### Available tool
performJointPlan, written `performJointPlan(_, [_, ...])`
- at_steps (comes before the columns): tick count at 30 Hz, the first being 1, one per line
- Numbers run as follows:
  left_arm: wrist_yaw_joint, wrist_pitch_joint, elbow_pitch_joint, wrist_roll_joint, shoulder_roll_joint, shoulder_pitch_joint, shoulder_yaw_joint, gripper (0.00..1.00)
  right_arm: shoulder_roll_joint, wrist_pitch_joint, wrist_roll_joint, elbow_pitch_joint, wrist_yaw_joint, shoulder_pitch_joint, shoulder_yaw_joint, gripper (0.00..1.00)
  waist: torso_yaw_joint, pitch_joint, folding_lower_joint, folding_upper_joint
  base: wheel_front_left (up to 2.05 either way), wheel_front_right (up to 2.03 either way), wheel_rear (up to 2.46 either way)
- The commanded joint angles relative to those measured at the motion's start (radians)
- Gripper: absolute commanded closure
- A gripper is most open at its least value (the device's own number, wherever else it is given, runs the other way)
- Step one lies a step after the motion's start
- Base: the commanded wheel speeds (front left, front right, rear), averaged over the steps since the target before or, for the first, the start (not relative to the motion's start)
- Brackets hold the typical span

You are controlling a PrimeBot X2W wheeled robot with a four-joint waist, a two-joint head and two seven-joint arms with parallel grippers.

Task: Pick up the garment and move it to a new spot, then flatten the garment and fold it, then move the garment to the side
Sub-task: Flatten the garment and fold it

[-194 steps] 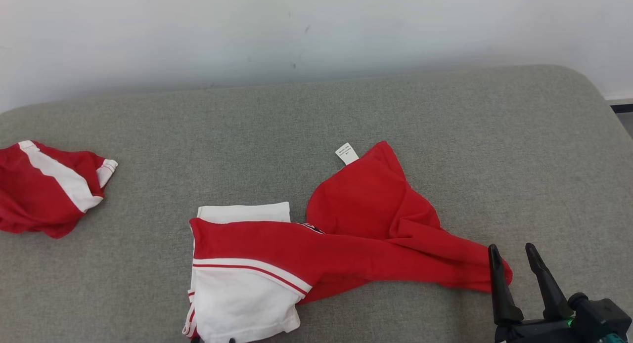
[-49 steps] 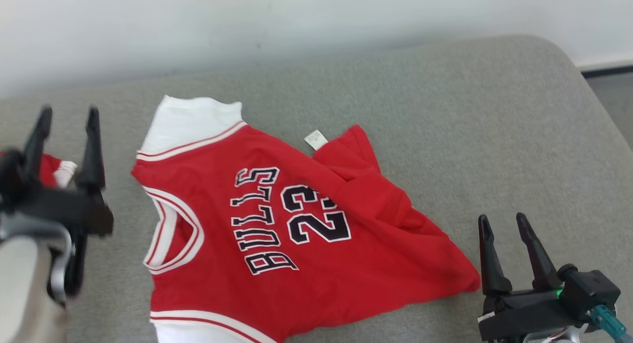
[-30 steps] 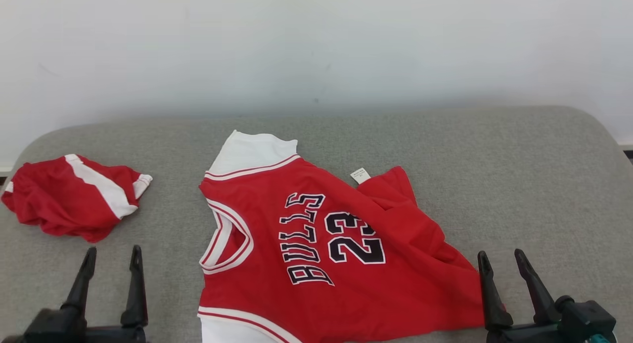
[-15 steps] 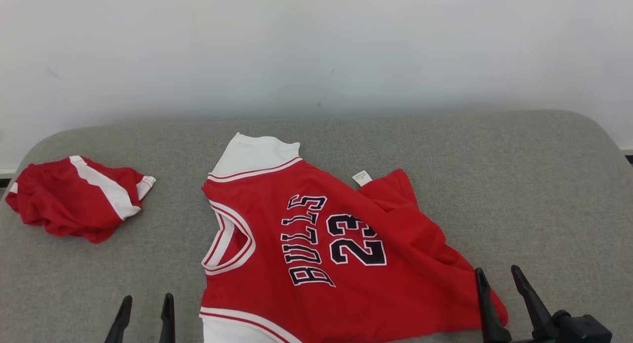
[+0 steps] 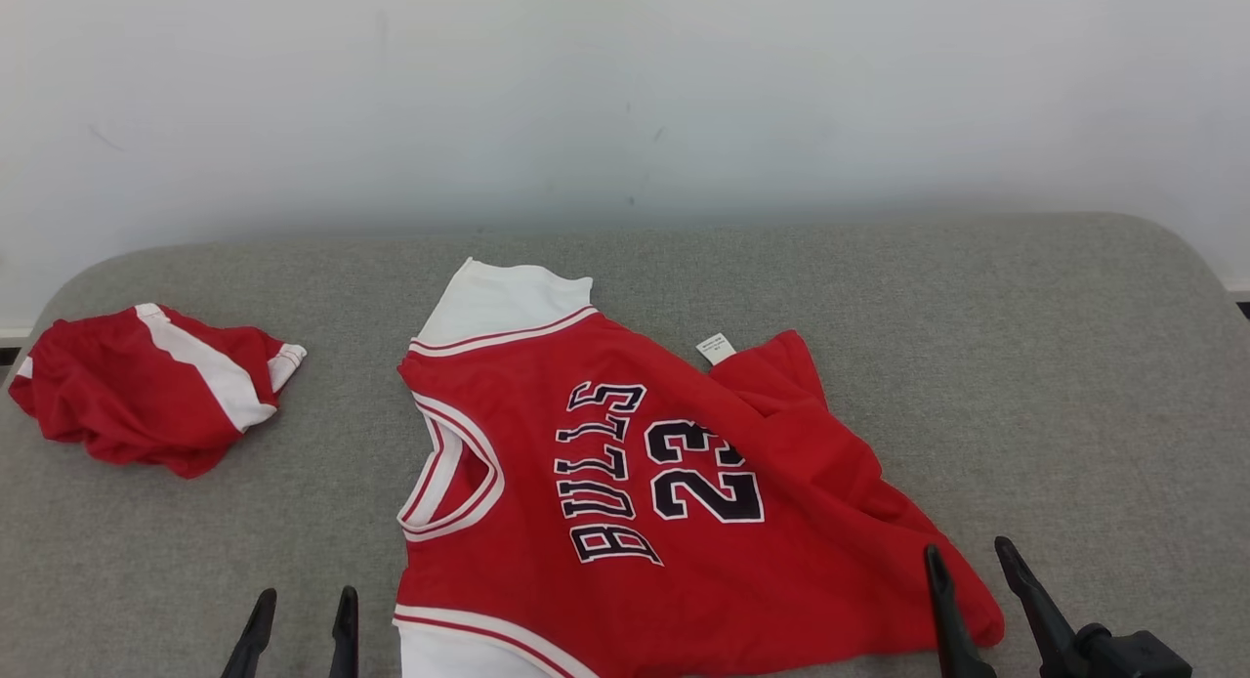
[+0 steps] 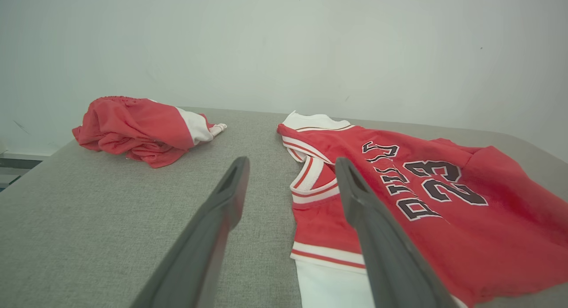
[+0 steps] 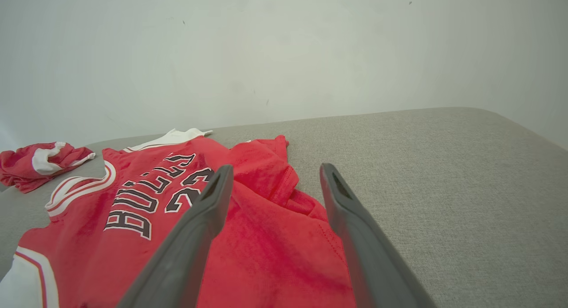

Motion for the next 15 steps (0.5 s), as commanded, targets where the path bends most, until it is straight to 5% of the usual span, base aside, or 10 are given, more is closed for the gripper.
performJointPlan(1, [-0.005, 0.000, 0.003, 0.007, -0.001, -0.010, 0.005, 0.00, -0.006, 0.000, -0.009, 0.001, -0.002, 0.003, 0.002, 0.00, 0.000, 0.000, 0.0000, 0.0000, 0.00, 0.00, 0.00])
performJointPlan(15, [-0.004, 0.000, 0.166, 0.009, 0.001, 0.022, -0.083, 0.00, -0.041, 0.000, 0.009, 0.124, -0.002, -0.016, -0.044, 0.00, 0.005, 0.007, 0.0000, 0.0000, 0.00, 0.00, 0.00])
